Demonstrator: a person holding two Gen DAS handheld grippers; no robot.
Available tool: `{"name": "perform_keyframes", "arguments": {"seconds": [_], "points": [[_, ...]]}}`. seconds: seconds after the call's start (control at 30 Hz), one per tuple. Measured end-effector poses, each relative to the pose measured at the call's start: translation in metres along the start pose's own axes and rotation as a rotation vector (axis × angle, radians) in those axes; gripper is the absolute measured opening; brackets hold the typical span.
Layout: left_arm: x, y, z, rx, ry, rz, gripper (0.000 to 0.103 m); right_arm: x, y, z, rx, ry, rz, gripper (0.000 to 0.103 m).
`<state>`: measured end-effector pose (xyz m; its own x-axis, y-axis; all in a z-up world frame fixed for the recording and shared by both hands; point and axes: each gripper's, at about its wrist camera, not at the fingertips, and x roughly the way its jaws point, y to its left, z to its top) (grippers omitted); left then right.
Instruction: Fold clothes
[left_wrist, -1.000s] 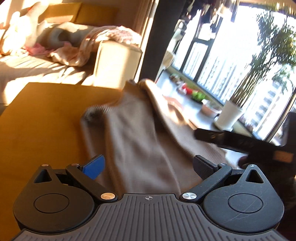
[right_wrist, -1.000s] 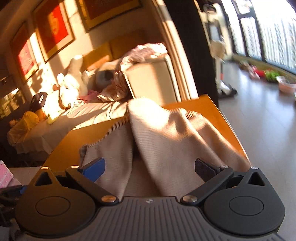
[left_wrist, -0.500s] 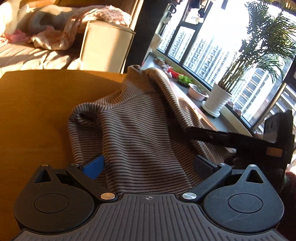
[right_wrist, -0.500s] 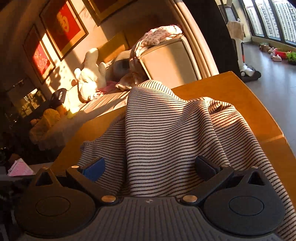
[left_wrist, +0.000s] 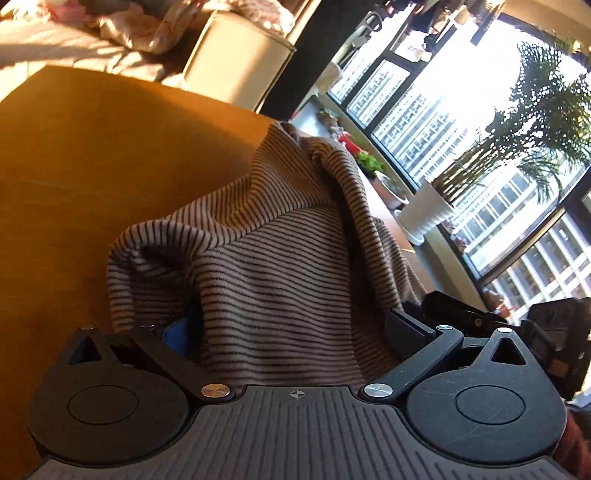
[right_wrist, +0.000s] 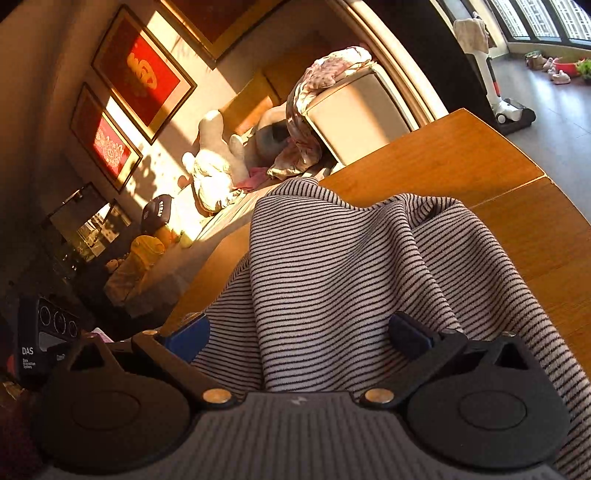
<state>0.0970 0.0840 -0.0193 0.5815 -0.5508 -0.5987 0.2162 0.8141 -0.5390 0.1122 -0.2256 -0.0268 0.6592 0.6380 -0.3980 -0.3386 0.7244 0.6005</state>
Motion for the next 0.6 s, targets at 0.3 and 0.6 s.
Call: {"name": "perform_keyframes", "arguments": {"seconds": [0.3,0.6], "points": [[-0.04,-0.005,0.057,0.015,-0.248,-0.059,0.017,0.005,0.009,-0.002,-0.047,0.007,-0.038,0.103],[-0.031,0.124,0.109,-0.242,-0.129,0.074,0.018,0.023,0.027,0.002,-0.126,0.056,-0.1,0.103]]}}
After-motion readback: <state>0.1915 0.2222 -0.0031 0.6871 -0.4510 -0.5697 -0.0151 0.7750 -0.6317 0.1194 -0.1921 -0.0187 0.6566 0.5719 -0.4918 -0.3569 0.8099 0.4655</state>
